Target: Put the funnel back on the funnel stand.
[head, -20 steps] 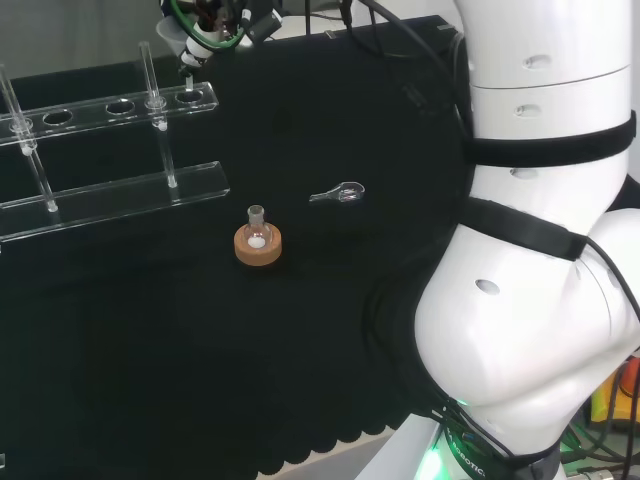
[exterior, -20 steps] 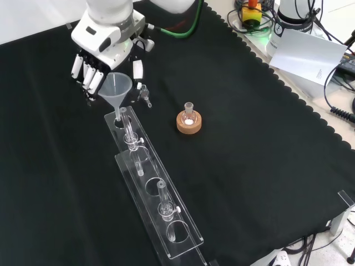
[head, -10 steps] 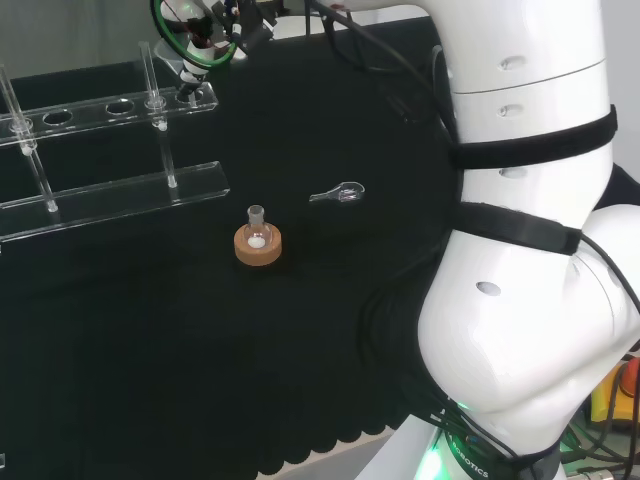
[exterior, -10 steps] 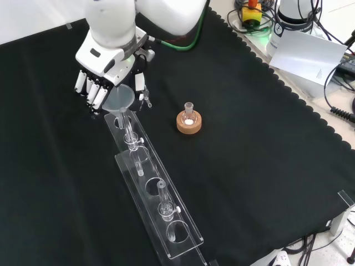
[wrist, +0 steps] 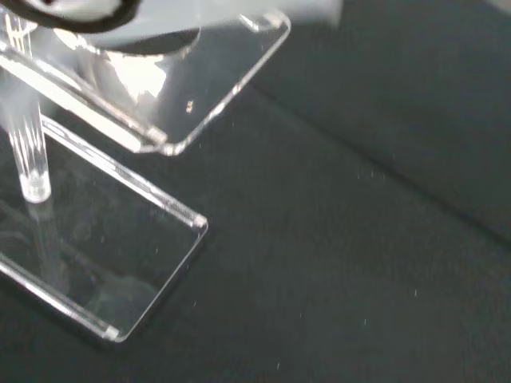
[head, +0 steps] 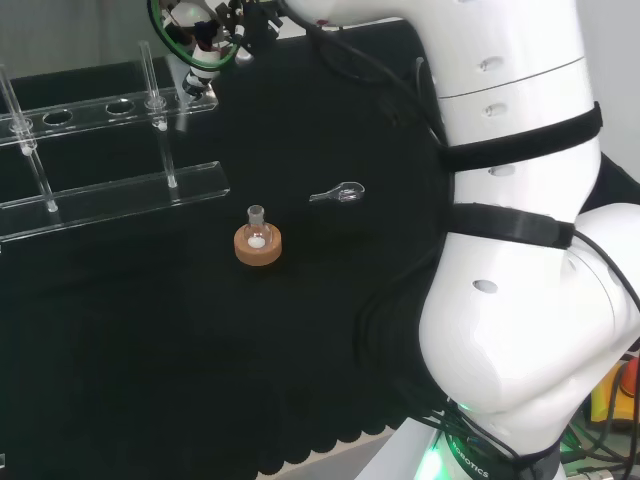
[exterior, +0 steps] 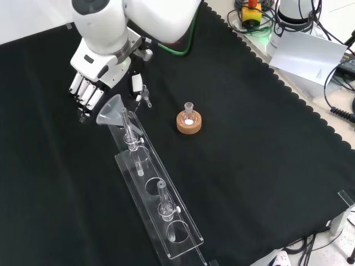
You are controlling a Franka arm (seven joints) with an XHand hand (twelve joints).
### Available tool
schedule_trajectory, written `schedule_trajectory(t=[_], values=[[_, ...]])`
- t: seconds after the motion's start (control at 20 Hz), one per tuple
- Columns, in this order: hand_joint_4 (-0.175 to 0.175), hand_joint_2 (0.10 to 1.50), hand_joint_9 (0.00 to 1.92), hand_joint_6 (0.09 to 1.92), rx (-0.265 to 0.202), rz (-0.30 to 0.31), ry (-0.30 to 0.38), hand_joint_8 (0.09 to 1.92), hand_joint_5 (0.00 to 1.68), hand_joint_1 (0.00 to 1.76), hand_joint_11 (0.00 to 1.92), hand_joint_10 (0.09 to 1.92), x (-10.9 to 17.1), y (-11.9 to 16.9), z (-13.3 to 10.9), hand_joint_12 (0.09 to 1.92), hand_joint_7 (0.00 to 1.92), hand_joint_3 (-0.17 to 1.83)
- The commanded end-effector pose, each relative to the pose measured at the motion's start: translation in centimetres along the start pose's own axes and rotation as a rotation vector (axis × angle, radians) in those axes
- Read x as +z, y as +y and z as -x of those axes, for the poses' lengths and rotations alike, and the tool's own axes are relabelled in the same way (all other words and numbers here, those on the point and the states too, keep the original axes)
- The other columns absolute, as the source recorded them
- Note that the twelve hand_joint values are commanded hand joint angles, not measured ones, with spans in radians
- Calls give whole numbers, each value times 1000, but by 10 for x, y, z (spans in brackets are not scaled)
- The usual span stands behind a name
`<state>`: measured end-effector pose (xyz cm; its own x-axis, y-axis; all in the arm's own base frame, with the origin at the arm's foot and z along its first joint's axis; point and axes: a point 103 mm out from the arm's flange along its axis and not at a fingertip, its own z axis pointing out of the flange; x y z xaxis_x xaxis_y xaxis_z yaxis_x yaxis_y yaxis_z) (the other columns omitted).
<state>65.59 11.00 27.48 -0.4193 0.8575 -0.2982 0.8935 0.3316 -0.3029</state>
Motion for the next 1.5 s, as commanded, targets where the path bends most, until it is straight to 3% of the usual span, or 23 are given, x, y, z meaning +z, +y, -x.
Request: schedule_trajectory(t=[0.05,0.4,0.8,1.15,1.5], values=[[-58,681,284,87,7,-48,12,709,239,637,329,739,6,-9,-3,1349,62,411],[-57,681,227,87,27,26,10,709,224,627,299,767,-10,-39,-1,1357,19,389],[-57,688,294,87,62,103,32,721,264,630,320,768,-33,-86,-5,1360,95,379],[-58,700,378,87,94,129,70,708,294,638,342,729,-37,-123,-13,1352,163,372],[-59,719,530,87,127,147,84,690,362,655,387,653,-30,-153,-22,1331,351,379]])
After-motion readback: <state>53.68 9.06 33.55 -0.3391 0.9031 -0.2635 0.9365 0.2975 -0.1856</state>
